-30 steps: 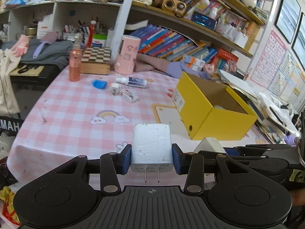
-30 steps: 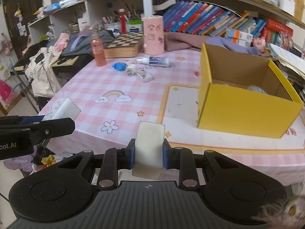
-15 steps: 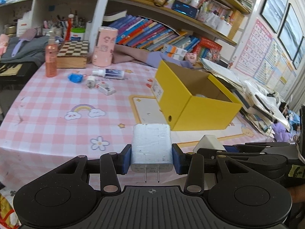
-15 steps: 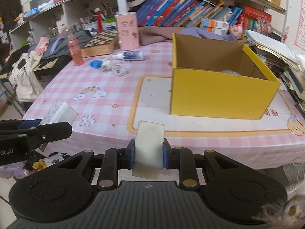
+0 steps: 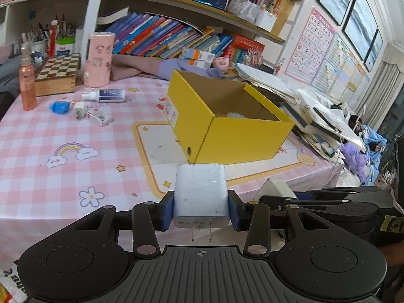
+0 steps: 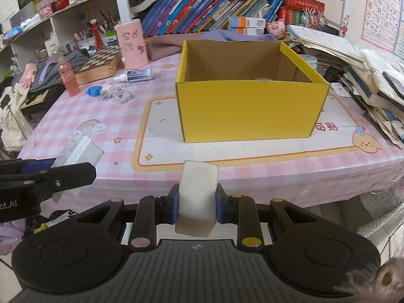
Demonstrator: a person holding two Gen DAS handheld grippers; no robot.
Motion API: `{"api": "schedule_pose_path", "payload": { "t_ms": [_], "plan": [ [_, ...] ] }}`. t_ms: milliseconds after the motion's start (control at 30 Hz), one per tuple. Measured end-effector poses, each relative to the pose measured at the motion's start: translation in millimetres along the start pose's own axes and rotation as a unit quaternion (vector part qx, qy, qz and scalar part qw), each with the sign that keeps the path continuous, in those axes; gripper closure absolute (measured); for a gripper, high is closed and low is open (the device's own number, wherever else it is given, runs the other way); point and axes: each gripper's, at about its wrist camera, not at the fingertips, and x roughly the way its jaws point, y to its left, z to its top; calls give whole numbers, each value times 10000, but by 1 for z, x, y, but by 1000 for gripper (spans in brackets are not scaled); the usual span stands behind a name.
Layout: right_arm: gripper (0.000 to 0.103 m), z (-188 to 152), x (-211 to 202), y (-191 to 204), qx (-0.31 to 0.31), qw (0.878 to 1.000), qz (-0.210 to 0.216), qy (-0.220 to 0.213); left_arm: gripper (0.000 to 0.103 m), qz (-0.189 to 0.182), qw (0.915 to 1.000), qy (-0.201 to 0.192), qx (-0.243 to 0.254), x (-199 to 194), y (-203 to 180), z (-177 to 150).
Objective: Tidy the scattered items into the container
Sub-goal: 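Carry the white charger and cream sponge with both tools over the yellow box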
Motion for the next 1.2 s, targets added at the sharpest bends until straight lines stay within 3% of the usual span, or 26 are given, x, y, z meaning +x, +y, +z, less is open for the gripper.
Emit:
{"api": "schedule_pose_path", "payload": {
  "t_ms": [1200],
  "plan": [
    [78,-1,-1,-68,442,9983,-364,137,61,-558,9972,239,443,50,-57,16]
  ]
}}
